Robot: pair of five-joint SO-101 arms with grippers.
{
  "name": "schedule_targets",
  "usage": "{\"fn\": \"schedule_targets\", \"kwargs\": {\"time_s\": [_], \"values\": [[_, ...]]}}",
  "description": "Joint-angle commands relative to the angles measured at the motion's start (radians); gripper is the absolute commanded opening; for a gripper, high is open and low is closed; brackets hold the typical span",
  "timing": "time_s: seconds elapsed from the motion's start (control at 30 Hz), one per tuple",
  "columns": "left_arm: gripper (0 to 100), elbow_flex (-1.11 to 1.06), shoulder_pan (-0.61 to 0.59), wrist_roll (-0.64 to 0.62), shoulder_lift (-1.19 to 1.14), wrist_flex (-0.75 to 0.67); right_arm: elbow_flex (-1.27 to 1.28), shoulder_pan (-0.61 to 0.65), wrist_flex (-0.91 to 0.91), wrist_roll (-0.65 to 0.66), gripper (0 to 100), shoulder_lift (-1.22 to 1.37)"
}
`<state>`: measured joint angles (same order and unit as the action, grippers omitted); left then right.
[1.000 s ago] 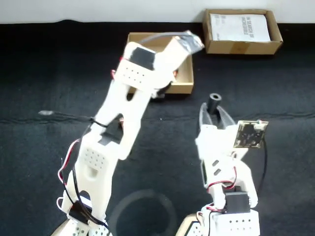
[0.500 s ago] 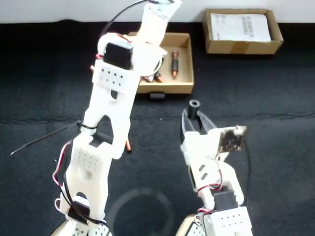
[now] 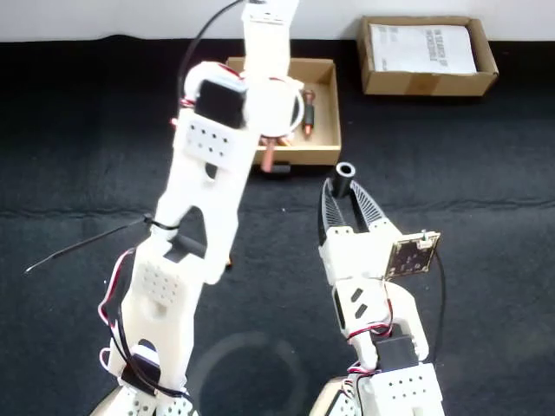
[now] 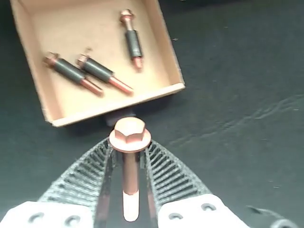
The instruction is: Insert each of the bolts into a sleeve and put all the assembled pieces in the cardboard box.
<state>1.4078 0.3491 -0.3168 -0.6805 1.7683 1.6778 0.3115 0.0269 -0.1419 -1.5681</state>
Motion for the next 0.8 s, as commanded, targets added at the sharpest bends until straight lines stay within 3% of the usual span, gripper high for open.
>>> {"fn": "schedule_targets", "kwargs": {"time_s": [0.0, 0.2, 0.4, 0.77], "values": [[1, 0.079, 0.058, -0.052, 0.074, 0.002, 0.133, 0.004, -0.022, 0.011, 0.7, -0.008], [1, 0.232, 0.093, -0.044, 0.068, 0.003, 0.133, 0.002, -0.022, 0.011, 0.7, -0.008], [1, 0.249, 0.054, -0.041, 0.068, 0.006, 0.133, 0.002, -0.021, 0.011, 0.7, -0.008], [1, 0.249, 0.053, 0.117, 0.186, 0.006, 0.133, 0.002, -0.019, 0.011, 0.7, -0.007]]}}
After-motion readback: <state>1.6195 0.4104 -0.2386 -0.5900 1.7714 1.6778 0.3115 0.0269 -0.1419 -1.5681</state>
